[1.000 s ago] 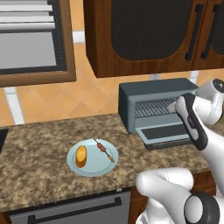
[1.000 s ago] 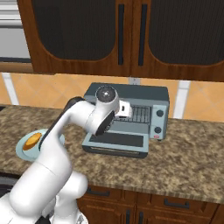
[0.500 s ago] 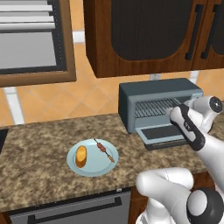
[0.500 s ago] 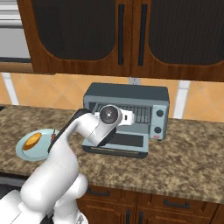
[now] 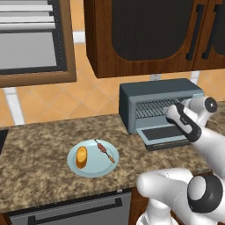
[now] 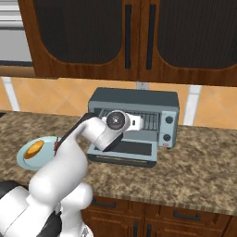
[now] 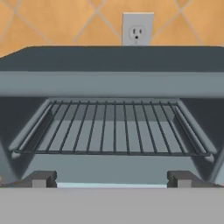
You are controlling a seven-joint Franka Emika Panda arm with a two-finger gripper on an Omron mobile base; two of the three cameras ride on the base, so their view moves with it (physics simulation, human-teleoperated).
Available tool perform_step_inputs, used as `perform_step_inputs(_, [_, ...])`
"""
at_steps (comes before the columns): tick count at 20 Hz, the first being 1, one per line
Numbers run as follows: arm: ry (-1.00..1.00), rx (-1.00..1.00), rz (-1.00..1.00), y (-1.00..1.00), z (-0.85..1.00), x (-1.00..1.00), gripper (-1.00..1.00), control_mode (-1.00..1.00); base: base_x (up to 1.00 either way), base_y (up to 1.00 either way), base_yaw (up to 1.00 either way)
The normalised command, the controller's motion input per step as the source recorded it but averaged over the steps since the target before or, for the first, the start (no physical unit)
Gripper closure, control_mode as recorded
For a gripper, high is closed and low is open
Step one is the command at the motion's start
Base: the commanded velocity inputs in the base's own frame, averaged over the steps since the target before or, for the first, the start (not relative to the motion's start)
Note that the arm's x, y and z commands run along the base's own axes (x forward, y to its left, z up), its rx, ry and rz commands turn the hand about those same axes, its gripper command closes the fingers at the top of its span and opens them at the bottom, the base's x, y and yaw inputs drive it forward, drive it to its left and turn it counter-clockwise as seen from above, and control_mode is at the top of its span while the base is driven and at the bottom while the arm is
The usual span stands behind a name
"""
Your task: Pick up the kebab skewer and baguette bread, and place them inside the toaster oven. Close the toaster oven door and start by setting the timer.
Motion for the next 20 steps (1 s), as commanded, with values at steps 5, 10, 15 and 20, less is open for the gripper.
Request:
perform_step_inputs(5, [0.00,0.00,0.00,0.00,0.00,0.29,-1.00,-1.00,0.00,0.00,0.00])
perform_step_inputs(10, [0.00,0.00,0.00,0.00,0.00,0.27,-1.00,-1.00,0.00,0.00,0.00])
perform_step_inputs(15, [0.00,0.00,0.00,0.00,-0.31,0.03,-1.00,-1.00,0.00,0.00,0.00])
perform_step_inputs(20, [-0.01,0.00,0.00,0.00,-0.37,0.04,-1.00,-1.00,0.00,0.00,0.00])
